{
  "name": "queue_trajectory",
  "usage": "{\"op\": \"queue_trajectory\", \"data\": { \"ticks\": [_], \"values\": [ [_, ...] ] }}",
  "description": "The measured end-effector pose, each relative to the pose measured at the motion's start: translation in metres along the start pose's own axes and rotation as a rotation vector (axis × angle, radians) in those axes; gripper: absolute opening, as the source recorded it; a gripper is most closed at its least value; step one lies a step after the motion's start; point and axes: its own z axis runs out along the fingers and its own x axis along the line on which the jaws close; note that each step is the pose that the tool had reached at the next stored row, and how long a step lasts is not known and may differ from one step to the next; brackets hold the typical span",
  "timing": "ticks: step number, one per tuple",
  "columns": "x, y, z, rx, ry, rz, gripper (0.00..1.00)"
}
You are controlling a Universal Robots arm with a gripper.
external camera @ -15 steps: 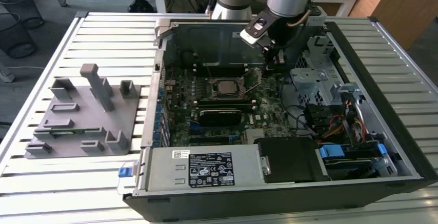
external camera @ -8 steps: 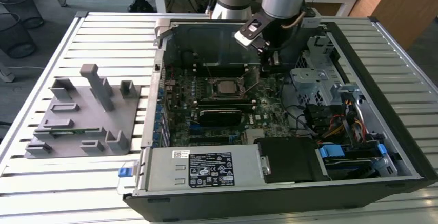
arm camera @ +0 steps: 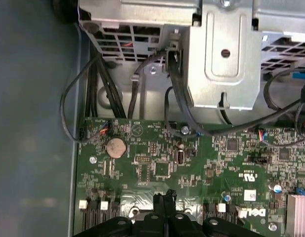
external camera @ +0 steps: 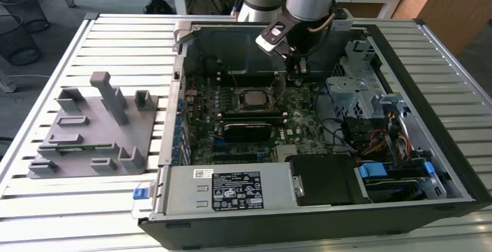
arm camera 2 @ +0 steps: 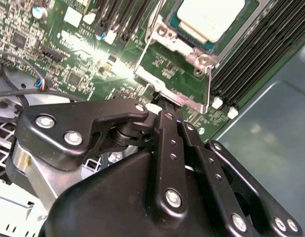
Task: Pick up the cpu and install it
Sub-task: 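Close the cpu cover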
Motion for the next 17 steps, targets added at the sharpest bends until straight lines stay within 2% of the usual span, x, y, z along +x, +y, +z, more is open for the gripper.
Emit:
{"op": "queue_trajectory", "data": {
  "ticks": [17],
  "values": [
    [0.0018,-0.0294,0.0,0.0,-0.0003,0.0,0.11]
  ]
}}
